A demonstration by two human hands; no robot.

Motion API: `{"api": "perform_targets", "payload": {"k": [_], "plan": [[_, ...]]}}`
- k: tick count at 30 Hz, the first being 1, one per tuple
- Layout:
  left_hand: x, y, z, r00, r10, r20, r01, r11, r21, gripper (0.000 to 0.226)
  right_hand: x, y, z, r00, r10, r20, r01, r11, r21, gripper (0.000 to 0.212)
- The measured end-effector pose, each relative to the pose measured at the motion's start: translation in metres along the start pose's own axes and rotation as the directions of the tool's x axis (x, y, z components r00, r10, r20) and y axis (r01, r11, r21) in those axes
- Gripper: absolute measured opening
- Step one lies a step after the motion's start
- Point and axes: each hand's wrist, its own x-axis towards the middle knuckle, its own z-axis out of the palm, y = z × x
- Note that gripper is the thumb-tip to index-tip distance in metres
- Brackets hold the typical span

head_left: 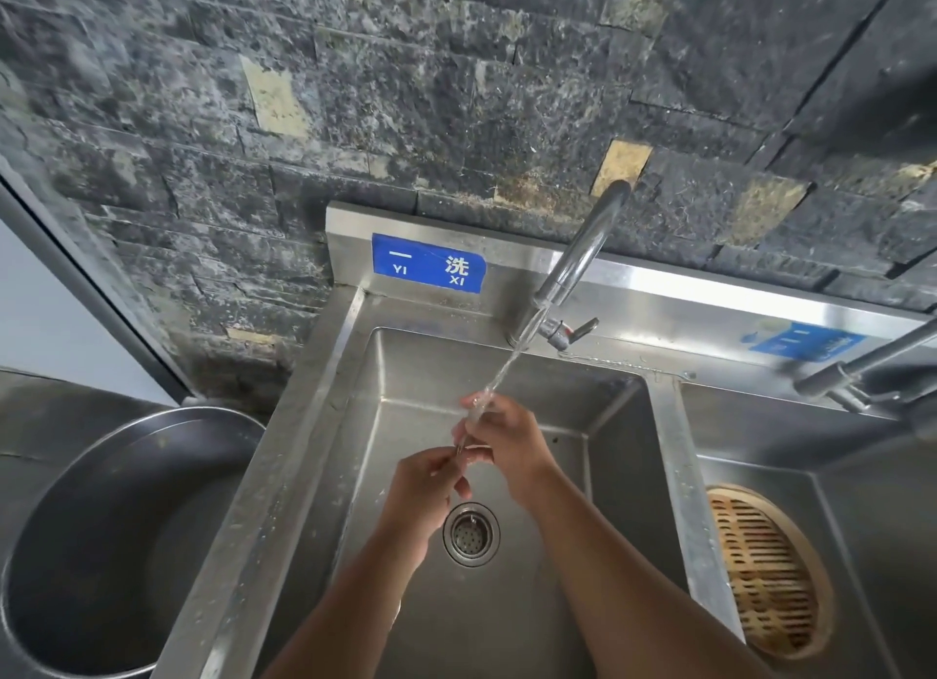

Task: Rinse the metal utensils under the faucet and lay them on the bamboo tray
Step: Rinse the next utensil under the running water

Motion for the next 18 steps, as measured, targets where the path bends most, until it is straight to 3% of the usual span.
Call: {"api": "perform_targets", "payload": {"k": [9,11,15,18], "plan": [[0.015,0.008,0.009,0.999,-0.026,-0.038,0.028,0.997,0.065,0.022,0.013,-0.004,0.002,0.995,0.04,-0.092,-0.029,0.993,0.116,0.024],[0.016,0.012,0.008,0.999,-0.026,-0.028,0.027,0.999,0.036,0.024,0.011,-0.005,0.003,0.996,0.01,-0.091,-0.004,0.997,0.075,0.016],[0.015,0.023,0.008,0.999,-0.045,0.022,0.046,0.998,-0.053,0.031,0.007,-0.003,0.001,0.996,-0.076,-0.049,0.078,0.996,0.049,0.023],[0.015,0.026,0.011,1.0,-0.008,0.02,0.008,1.0,-0.004,0.038,0.009,-0.003,-0.002,0.995,-0.084,-0.056,0.088,0.994,0.065,0.016]]}}
